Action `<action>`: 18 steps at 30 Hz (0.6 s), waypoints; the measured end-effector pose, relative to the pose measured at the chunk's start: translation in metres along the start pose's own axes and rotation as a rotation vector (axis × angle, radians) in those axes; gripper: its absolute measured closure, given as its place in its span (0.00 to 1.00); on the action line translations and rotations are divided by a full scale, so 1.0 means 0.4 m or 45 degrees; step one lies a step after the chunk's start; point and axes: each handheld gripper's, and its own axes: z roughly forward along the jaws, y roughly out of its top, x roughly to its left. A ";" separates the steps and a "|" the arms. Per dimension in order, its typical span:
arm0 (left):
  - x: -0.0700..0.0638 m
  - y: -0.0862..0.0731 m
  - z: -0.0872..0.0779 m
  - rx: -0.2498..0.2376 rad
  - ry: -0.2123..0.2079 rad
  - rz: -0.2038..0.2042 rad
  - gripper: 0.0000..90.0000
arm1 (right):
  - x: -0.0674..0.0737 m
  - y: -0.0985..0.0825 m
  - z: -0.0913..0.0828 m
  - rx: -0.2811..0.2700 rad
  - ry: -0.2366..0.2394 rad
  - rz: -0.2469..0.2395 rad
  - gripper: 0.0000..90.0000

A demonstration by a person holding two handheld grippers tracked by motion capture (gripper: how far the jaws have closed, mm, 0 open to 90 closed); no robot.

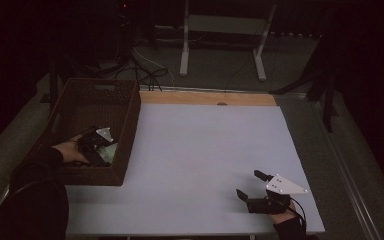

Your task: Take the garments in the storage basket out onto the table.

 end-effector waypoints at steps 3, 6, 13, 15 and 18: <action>0.000 0.001 -0.001 -0.003 -0.009 -0.003 0.08 | -0.001 0.000 -0.001 -0.004 -0.002 0.003 0.10; -0.001 0.001 -0.002 0.002 -0.012 0.018 0.21 | -0.002 0.000 0.000 -0.002 0.000 0.005 0.10; -0.003 0.001 -0.014 -0.007 -0.058 0.090 0.64 | 0.000 0.000 0.001 -0.001 0.002 0.003 0.10; -0.001 -0.001 -0.020 -0.021 -0.057 0.085 0.74 | 0.001 0.000 0.000 -0.004 0.002 0.005 0.11; 0.002 -0.002 -0.031 -0.025 -0.049 0.086 0.80 | 0.000 0.001 -0.001 -0.004 -0.002 0.005 0.12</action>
